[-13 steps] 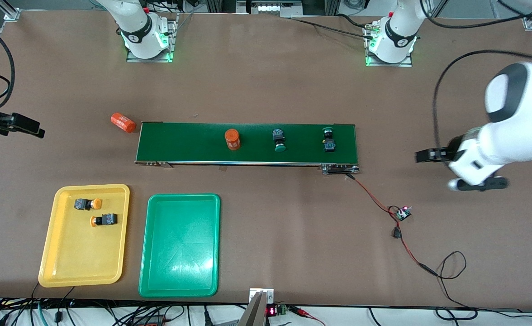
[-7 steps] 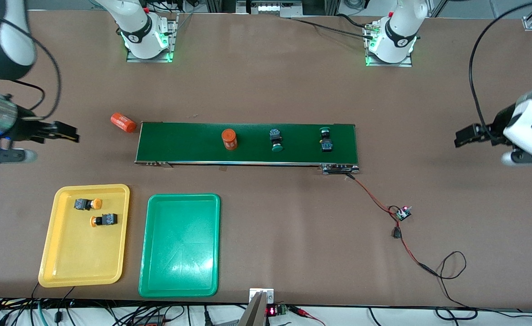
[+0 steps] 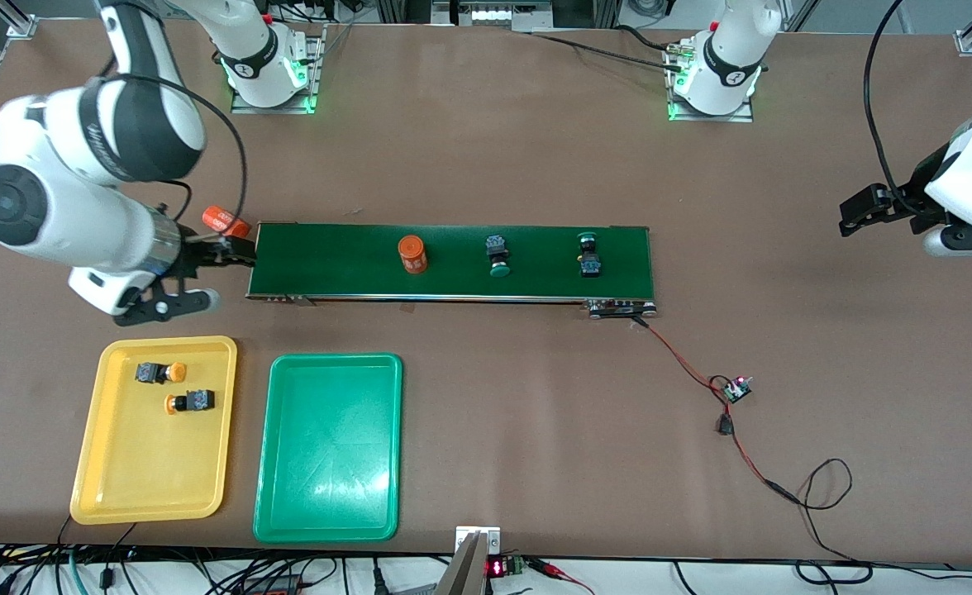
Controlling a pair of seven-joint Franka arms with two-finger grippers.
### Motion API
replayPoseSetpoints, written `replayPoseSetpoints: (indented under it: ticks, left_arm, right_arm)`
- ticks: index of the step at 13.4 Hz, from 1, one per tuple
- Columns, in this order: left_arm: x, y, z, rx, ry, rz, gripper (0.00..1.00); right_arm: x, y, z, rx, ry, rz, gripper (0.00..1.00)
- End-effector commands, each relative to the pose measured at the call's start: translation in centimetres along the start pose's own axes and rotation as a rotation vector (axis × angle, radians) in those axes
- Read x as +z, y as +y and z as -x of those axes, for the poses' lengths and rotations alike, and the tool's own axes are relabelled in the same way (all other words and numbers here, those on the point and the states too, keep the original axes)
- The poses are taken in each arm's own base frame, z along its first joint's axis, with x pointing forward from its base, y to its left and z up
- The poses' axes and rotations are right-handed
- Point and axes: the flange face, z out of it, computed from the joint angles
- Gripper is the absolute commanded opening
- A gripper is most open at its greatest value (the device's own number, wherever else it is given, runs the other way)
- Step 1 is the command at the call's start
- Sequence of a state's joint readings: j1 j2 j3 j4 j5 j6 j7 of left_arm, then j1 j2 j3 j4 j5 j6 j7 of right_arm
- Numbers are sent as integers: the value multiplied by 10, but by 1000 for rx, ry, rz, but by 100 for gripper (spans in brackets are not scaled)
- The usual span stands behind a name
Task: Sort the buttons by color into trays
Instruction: 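Reach the right gripper to the green button on the belt and grasp it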
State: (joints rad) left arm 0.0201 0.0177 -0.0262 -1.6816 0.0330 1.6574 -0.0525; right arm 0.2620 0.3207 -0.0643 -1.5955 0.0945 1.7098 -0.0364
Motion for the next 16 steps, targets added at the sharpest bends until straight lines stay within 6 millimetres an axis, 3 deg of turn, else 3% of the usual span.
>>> replayPoseSetpoints:
  ticks: [1,4,9,12,16]
  left_arm:
    - [-5,6,11,36,-48,-23,100]
    - [-8,10,8,46,-46,-10,100]
    - [-9,12,9,47,-47,-11,100]
    - [-9,20,10,52,-50,-12,100]
    - [-14,23,9,53,-39,-11,100]
  right_arm:
    - [12,-11,-18,7,-14,-61,100]
    - [28,-44,-32,24,-33,-84,100]
    - [39,-133,-28,100,-10,-54,100]
    - [71,-215,-24,125,27,-27,100]
    - [107,-276,-24,243,90,-47,100]
